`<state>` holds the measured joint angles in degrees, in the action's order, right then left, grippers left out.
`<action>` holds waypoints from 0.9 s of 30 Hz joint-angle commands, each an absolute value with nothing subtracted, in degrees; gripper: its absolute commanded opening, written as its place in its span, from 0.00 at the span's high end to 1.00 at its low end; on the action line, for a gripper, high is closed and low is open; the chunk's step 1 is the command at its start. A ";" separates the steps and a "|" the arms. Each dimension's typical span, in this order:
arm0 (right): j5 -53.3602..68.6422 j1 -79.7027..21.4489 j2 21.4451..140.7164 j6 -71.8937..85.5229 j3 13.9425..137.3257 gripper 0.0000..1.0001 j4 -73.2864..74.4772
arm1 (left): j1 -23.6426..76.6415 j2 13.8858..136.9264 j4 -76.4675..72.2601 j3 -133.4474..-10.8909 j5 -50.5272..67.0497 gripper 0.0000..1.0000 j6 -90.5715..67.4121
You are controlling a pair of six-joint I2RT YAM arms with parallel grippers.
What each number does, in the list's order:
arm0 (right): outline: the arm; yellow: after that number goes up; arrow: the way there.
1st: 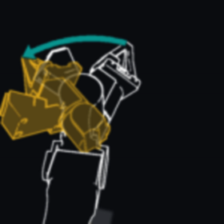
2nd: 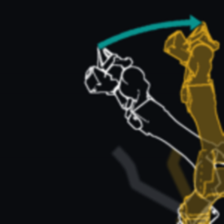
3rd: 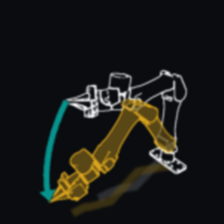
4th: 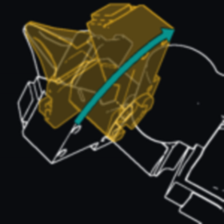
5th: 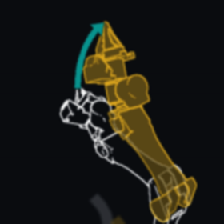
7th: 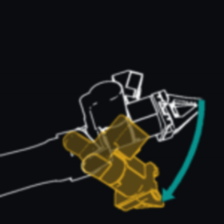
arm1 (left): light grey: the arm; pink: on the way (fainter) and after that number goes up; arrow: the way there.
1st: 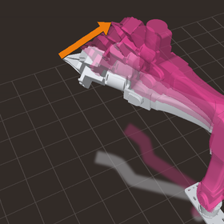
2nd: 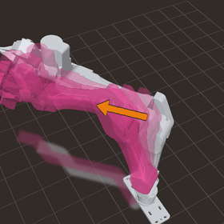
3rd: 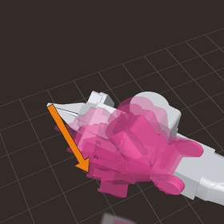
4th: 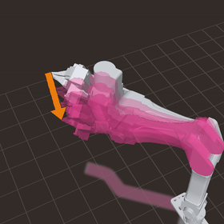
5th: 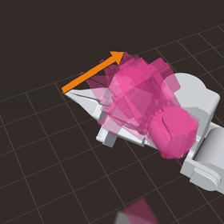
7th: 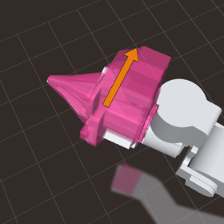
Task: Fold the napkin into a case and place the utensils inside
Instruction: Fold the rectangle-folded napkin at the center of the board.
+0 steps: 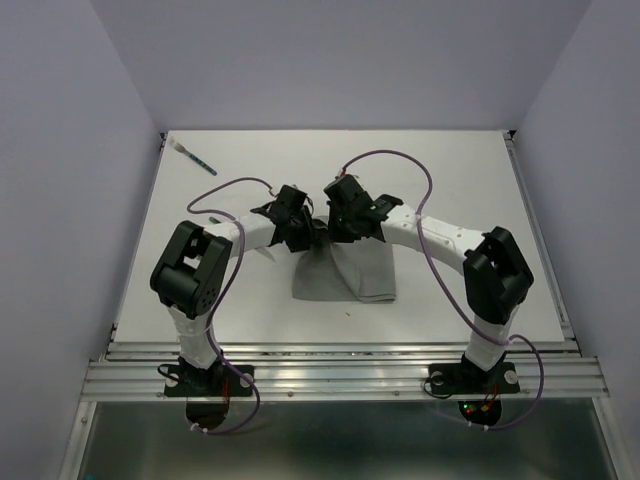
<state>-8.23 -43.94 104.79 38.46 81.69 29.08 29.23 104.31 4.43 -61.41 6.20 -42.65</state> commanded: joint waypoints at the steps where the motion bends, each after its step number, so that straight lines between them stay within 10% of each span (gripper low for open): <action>1: -10.28 -44.12 101.25 39.64 82.53 0.99 26.72 | 31.72 105.12 6.86 -60.20 7.82 0.52 -45.61; 27: -8.79 -44.12 101.16 38.94 85.08 0.99 26.81 | 28.65 91.58 12.57 -50.19 -0.95 0.53 -43.86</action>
